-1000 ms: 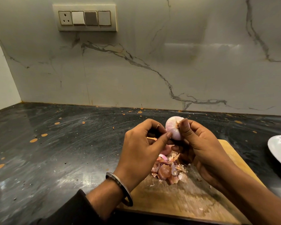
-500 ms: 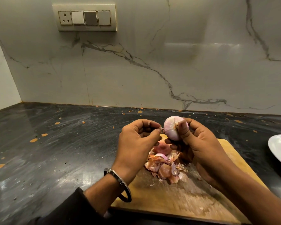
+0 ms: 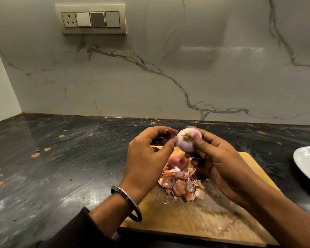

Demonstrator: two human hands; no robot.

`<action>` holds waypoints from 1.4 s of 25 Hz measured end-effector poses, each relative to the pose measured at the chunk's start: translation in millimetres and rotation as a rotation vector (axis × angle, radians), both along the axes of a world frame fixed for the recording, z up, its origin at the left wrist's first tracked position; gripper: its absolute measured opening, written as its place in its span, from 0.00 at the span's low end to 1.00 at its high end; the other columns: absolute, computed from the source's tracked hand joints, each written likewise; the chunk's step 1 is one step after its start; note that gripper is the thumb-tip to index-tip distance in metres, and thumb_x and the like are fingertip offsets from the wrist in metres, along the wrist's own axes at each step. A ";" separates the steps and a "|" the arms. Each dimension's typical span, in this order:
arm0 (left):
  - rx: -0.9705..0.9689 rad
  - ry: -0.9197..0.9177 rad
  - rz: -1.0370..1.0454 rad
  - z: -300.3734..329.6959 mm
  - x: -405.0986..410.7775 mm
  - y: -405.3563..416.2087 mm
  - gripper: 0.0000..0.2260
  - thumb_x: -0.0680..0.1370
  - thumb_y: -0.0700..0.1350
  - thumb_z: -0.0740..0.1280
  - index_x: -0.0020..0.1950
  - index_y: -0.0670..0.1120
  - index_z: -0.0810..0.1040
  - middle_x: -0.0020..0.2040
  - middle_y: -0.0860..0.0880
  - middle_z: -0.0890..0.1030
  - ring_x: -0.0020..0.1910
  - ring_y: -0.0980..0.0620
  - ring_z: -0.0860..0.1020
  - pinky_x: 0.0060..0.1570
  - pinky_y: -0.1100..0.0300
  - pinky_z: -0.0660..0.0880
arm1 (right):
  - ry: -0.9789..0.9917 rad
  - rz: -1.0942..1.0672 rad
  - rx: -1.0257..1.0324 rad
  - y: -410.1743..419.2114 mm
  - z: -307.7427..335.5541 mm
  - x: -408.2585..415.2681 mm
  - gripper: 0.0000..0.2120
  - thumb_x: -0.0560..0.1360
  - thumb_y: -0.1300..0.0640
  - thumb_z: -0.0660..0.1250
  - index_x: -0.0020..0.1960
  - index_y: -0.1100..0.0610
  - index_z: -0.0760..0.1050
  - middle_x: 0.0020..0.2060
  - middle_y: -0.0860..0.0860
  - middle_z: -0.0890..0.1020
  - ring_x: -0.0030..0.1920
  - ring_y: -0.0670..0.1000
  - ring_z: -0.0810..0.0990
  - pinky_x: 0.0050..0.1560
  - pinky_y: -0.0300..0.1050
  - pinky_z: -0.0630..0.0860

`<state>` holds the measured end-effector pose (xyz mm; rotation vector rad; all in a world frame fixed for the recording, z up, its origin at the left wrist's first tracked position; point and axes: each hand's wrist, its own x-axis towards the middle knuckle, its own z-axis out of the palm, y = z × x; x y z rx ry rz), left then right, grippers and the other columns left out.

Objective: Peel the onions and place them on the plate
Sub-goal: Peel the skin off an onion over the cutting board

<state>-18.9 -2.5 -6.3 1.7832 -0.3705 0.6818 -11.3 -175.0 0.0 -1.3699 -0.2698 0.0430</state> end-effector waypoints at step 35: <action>0.149 -0.033 0.089 0.0 -7.3 -5.0 0.05 0.74 0.42 0.73 0.47 0.52 0.85 0.34 0.66 0.79 0.38 0.67 0.81 0.36 0.75 0.75 | -0.370 -0.083 -0.325 -1.0 -12.3 -1.4 0.26 0.66 0.55 0.77 0.64 0.46 0.78 0.55 0.46 0.84 0.51 0.51 0.86 0.46 0.46 0.84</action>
